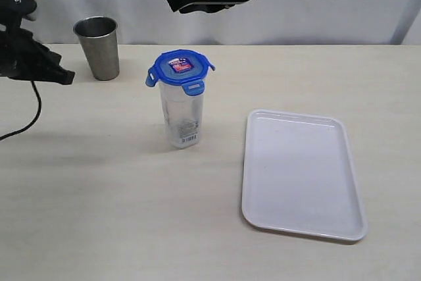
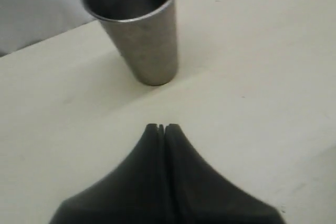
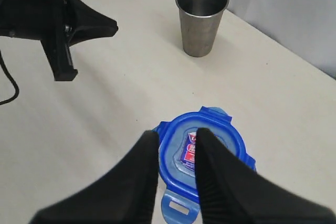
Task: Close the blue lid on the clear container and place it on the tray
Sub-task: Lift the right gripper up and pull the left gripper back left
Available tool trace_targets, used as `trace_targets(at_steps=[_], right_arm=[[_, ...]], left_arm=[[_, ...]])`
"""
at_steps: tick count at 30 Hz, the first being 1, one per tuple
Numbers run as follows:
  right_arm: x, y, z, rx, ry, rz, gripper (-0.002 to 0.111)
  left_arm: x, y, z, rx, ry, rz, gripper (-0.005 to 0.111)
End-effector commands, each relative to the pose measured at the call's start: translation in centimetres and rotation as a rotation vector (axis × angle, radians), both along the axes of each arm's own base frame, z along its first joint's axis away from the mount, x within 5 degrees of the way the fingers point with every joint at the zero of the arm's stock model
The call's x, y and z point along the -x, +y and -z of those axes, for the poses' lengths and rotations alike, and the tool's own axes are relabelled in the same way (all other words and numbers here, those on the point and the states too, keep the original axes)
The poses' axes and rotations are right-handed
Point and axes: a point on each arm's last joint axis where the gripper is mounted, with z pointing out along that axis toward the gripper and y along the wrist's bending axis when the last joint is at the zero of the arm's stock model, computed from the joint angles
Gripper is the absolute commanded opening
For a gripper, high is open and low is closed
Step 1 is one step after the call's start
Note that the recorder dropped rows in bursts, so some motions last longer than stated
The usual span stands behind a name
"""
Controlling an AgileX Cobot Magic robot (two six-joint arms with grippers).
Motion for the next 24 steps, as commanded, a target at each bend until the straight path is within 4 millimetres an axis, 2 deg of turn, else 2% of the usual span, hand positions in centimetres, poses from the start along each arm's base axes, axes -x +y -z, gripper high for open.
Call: trace_targets(at_steps=[1,3,4,5,6,8,9,10,12,14,18,22,23,24], right_arm=[[0.2,-0.2,-0.4,0.011,-0.008,-0.012,0.025],[0.2,-0.2,-0.3,0.012,-0.006,-0.013,0.025],[0.3,-0.2,-0.5,0.012,-0.006,-0.014,0.025],[0.4,-0.3,-0.5,0.014,-0.003,-0.016,0.025],[0.5,-0.3,-0.6,0.011,-0.003,-0.014,0.025],[0.5,-0.3,-0.6,0.012,-0.001,-0.015,0.025],[0.5,-0.3,-0.6,0.012,-0.001,-0.015,0.025],[0.5,-0.3,-0.6,0.012,-0.001,-0.015,0.025],[0.5,-0.3,-0.5,0.017,0.006,-0.017,0.025],[0.6,-0.3,-0.5,0.022,0.015,-0.021,0.025],[0.6,-0.3,-0.3,0.025,0.020,-0.022,0.025],[0.6,-0.3,-0.3,0.025,0.020,-0.022,0.025],[0.6,-0.3,-0.3,0.025,0.020,-0.022,0.025],[0.6,-0.3,-0.3,0.025,0.020,-0.022,0.025]], left_arm=[[-0.1,-1.8,-2.2,-0.058,-0.038,-0.173,0.000],[0.2,-3.0,-3.2,-0.076,-0.087,-0.152,0.000],[0.7,-3.8,-4.0,-0.072,-0.153,-0.201,0.000],[1.4,-4.4,-4.8,-0.096,-0.279,-0.242,0.000],[2.8,-5.1,-5.4,-0.005,-0.456,-0.312,0.000],[4.9,-6.3,-5.3,0.105,-0.600,-0.221,0.000],[5.8,-6.8,-4.6,0.170,-0.616,-0.148,0.000],[6.5,-7.2,-3.6,0.280,-0.572,-0.083,0.000],[6.6,-7.3,-2.3,0.319,-0.484,-0.005,0.000],[6.5,-6.4,-0.3,0.322,-0.367,0.051,0.000],[7.8,-4.3,1.6,0.399,-0.375,0.108,0.000],[9.0,-3.4,3.6,0.485,-0.317,0.294,0.000],[8.9,-3.4,4.4,0.498,-0.292,0.303,0.004],[8.7,-3.4,5.4,0.499,-0.259,0.297,0.012]])
